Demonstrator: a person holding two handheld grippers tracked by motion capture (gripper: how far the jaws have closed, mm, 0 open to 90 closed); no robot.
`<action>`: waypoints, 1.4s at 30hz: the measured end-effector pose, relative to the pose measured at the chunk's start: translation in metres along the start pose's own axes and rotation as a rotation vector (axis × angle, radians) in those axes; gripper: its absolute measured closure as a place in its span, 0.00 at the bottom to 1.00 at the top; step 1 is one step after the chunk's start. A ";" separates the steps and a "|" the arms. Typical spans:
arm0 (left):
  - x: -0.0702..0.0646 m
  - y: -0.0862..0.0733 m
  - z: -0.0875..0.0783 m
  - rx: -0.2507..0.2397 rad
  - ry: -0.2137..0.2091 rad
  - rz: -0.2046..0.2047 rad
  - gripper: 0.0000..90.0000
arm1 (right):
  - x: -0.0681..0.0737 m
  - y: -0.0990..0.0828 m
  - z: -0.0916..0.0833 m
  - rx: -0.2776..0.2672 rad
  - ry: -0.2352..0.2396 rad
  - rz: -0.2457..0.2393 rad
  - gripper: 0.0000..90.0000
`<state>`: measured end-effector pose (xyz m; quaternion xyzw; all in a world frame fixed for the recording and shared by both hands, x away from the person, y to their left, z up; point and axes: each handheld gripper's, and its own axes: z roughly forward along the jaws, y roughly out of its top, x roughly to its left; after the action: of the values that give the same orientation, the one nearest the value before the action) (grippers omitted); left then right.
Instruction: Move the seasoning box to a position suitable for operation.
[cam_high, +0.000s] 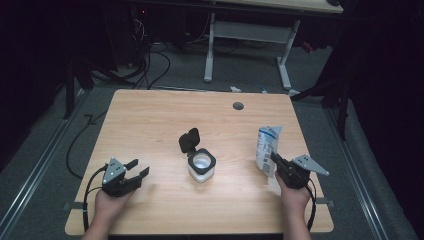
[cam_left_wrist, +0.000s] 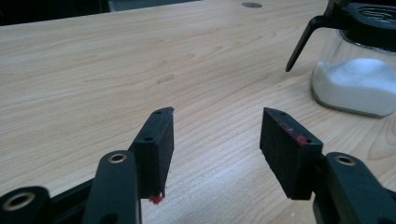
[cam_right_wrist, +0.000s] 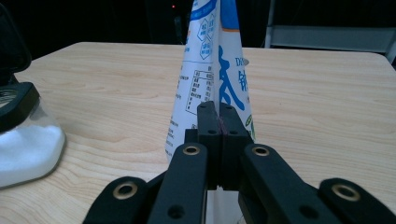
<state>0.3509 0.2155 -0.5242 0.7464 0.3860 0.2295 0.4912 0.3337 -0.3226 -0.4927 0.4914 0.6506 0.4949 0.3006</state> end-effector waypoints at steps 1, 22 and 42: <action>0.000 0.000 0.000 0.000 -0.001 0.000 0.50 | 0.000 -0.001 0.000 -0.003 -0.001 -0.003 1.00; 0.001 0.000 -0.001 0.001 -0.001 -0.005 0.50 | 0.002 -0.010 -0.005 0.016 -0.015 -0.011 0.95; 0.002 0.000 -0.001 0.000 0.002 -0.009 0.50 | 0.003 -0.011 -0.004 0.024 -0.016 -0.003 0.85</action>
<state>0.3514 0.2174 -0.5237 0.7443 0.3899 0.2280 0.4919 0.3252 -0.3217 -0.5016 0.4978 0.6550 0.4825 0.3004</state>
